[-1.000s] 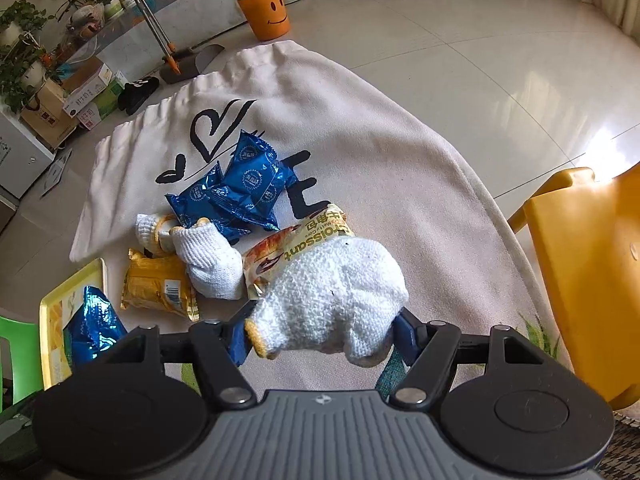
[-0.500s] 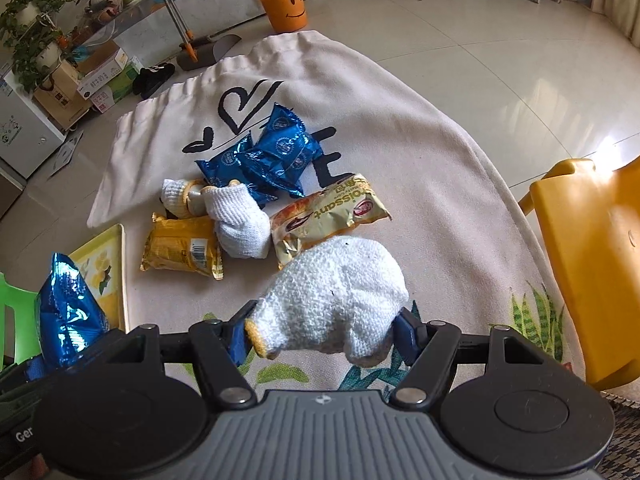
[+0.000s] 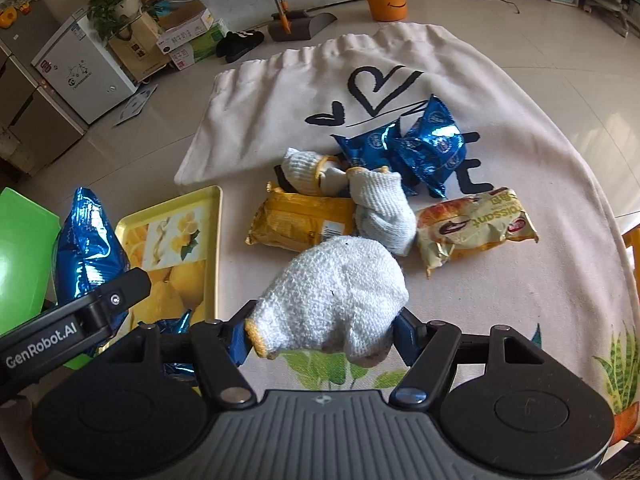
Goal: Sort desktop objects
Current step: 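Carry glove and packet onto the yellow tray and open both grippers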
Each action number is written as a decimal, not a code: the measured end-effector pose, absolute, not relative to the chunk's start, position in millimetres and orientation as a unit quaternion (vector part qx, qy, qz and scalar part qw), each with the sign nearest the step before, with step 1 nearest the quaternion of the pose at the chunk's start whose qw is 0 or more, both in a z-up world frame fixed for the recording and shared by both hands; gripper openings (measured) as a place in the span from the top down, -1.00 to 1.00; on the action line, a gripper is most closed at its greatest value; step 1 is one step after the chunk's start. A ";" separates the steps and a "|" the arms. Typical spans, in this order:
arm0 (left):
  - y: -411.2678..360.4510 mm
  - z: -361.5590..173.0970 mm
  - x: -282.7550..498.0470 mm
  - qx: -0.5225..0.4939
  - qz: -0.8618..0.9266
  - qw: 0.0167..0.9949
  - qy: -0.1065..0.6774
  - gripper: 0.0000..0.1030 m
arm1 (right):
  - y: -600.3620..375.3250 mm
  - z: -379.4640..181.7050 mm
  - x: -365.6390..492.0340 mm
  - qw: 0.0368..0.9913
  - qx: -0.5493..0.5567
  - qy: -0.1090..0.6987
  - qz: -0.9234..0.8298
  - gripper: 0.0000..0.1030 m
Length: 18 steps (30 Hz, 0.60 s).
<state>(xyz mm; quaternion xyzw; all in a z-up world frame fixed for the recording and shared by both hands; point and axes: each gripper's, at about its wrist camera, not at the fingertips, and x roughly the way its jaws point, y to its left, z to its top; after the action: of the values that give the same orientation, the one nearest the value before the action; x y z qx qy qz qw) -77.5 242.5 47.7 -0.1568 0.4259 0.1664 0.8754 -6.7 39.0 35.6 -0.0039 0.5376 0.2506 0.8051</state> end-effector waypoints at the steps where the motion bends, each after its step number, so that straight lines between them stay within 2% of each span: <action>1: 248.8 48.3 -77.6 -0.160 0.175 0.874 0.425 -0.33 | 44.1 35.3 -7.0 0.803 -0.005 0.537 0.258 -0.33; 18: 339.0 51.6 -78.2 -0.211 0.278 0.843 0.410 -0.35 | 126.4 33.2 -11.5 0.775 -0.002 0.508 0.377 -0.33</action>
<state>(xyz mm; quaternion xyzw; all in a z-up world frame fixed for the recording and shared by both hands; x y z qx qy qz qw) -78.2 339.0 51.6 -0.2109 0.4095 0.2778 0.8430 -11.5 126.4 33.2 -0.0024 0.5079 0.3771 0.7745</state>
